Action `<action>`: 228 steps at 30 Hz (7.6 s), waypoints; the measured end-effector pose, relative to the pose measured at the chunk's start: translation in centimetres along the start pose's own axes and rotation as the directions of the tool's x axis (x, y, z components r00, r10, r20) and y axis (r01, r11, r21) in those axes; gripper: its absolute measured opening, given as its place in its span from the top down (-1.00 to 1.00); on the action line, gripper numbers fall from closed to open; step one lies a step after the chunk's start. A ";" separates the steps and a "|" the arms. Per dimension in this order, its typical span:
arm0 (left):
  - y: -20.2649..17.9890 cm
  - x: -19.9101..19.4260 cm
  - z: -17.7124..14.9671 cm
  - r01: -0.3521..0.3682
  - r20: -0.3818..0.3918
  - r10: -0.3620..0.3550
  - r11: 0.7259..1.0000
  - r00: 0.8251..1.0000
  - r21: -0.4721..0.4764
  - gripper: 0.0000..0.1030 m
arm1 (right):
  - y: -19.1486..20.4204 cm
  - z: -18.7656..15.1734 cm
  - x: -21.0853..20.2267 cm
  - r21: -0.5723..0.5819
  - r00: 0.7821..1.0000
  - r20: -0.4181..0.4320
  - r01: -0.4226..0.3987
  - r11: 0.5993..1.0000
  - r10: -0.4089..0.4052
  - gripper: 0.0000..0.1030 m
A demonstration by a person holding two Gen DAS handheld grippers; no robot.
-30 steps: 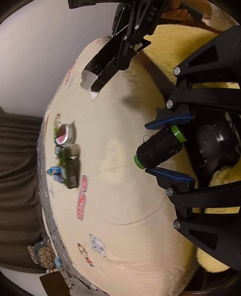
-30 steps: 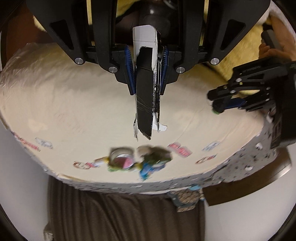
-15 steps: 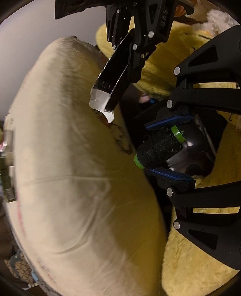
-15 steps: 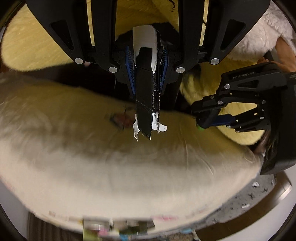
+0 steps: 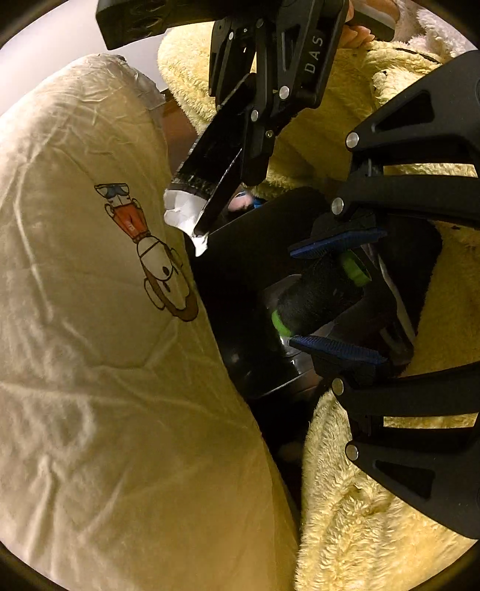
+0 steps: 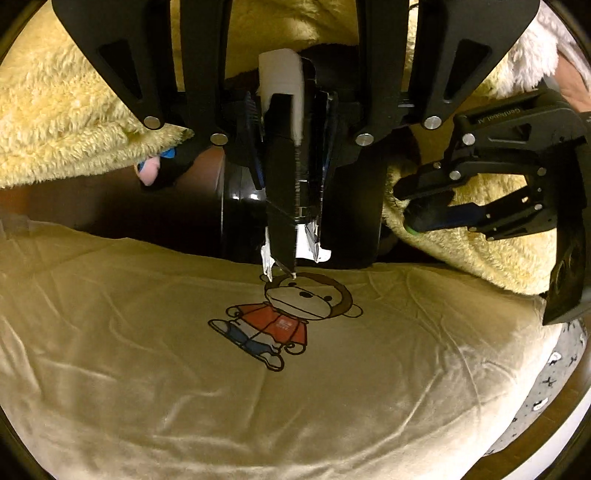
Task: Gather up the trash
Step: 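Lower both tools below the bed edge and open them over the bin, then grasp the green bottle with the left tool while the right tool grasps the pink tin, then lower both tools to the bin and release the bottle and tin, then grasp the white tape roll with the left tool while the right tool grasps the green tube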
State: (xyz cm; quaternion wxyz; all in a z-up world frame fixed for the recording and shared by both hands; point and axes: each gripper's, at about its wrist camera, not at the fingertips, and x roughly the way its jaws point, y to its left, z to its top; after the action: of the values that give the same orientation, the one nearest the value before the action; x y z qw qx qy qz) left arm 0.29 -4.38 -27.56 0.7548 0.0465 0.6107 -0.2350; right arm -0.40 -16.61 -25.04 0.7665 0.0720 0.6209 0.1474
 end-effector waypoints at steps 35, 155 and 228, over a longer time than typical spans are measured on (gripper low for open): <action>4.2 -13.7 13.4 -0.221 0.417 0.224 0.974 0.881 -0.054 -0.84 | -3.6 18.7 -12.7 -0.001 0.841 0.513 0.198 0.980 -0.170 -0.80; -0.8 -1.8 0.1 -0.096 0.047 0.094 0.994 0.994 0.046 -0.64 | 0.2 0.5 -3.7 -0.007 0.996 0.079 -0.028 1.000 0.028 -0.40; 0.3 -10.5 26.5 -0.171 0.413 0.149 0.985 0.898 0.015 0.40 | -4.8 28.3 -13.1 -0.061 0.896 0.426 0.166 0.984 -0.125 0.68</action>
State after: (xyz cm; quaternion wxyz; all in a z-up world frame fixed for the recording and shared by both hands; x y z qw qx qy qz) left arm 22.73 -10.47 -11.09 0.8814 0.0655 0.4264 -0.1923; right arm 25.33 -23.21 -8.05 0.8935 0.0187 0.4373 0.1005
